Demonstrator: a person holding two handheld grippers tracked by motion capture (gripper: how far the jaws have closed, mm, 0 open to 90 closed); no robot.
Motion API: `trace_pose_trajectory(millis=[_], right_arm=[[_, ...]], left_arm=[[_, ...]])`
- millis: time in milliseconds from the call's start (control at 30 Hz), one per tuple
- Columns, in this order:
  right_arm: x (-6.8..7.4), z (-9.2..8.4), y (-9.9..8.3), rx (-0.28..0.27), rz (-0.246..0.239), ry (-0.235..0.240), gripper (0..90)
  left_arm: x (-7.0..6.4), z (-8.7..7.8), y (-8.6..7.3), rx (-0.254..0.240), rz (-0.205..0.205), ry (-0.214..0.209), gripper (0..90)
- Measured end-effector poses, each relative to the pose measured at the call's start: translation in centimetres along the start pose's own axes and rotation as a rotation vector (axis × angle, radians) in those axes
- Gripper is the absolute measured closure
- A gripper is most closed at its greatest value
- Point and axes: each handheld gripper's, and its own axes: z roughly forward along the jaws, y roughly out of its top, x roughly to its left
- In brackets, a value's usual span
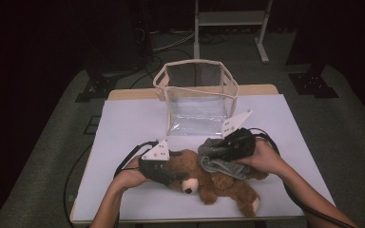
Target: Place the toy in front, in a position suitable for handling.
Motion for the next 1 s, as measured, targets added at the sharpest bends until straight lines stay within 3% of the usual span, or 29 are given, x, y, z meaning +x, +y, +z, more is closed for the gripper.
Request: trace_pose_trajectory(millis=[133, 267, 367, 667, 800, 1000], right_arm=[[-1.2, -2.7, -1.2, -0.030, 0.042, -0.056, 73.5], [-1.8, -4.0, -3.5, 0.000, 0.094, -0.097, 73.5], [-1.6, -3.7, -5.0, 0.031, 0.113, -0.090, 73.5], [-0.6, -6.1, -8.8, -0.016, 0.172, -0.115, 73.5], [-0.2, -7.0, -11.0, -0.054, 0.220, -0.114, 73.5], [0.2, -8.1, -11.9, -0.052, 0.242, -0.116, 73.5]], left_arm=[[0.0, 0.0, -0.2, -0.003, -0.011, 0.002, 33.0], [-0.1, 0.0, -0.2, -0.007, -0.013, 0.001, 32.9], [-0.1, 0.0, -0.3, -0.009, -0.002, -0.003, 32.9], [-0.1, -0.1, -0.4, -0.017, -0.001, -0.007, 32.9], [-0.2, -0.1, -0.3, -0.013, 0.011, -0.008, 32.9], [-0.3, -0.2, -0.3, -0.004, 0.027, -0.007, 32.9]])
